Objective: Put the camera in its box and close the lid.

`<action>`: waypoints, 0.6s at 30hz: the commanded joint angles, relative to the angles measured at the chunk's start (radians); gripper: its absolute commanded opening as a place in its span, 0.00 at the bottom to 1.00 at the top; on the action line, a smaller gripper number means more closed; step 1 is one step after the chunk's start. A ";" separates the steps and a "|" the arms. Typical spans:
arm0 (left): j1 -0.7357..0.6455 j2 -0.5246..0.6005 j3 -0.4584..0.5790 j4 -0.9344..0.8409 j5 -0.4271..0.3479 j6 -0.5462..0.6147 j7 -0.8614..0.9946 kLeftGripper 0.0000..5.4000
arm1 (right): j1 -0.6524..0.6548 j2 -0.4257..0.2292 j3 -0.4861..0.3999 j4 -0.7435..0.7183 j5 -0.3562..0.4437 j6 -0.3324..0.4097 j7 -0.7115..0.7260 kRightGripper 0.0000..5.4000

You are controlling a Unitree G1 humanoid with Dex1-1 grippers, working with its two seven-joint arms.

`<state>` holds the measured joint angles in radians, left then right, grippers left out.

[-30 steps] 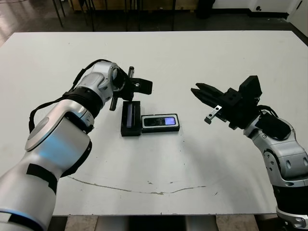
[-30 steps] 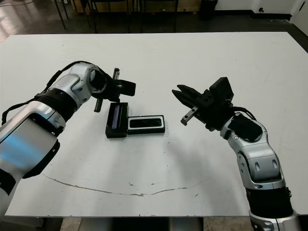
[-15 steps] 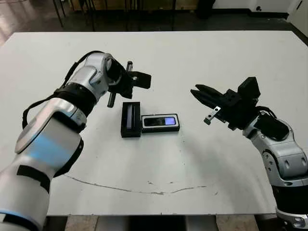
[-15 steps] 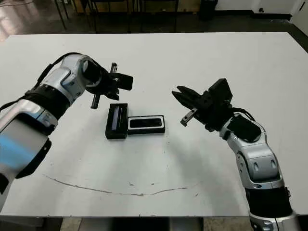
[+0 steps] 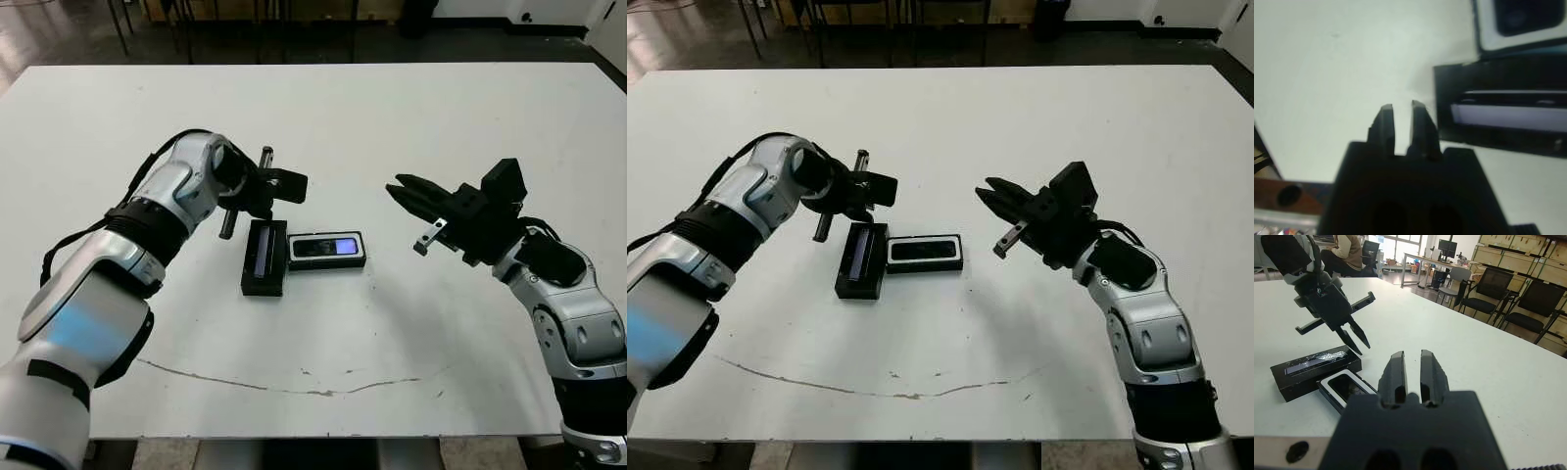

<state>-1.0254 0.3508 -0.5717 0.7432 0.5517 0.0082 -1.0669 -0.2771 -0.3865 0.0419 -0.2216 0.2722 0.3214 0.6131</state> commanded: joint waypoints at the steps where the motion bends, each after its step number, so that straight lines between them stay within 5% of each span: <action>1: -0.026 0.017 0.027 0.031 -0.017 0.012 0.008 0.00 | 0.017 -0.009 0.008 -0.004 -0.016 0.005 -0.007 0.00; 18: 0.107 0.054 -0.015 -0.248 -0.060 0.081 -0.196 0.00 | 0.001 -0.011 0.010 0.016 -0.011 0.001 0.010 0.00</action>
<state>-0.9588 0.3945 -0.5684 0.5035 0.4931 0.0788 -1.2464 -0.2776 -0.3910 0.0471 -0.2223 0.2603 0.3215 0.6139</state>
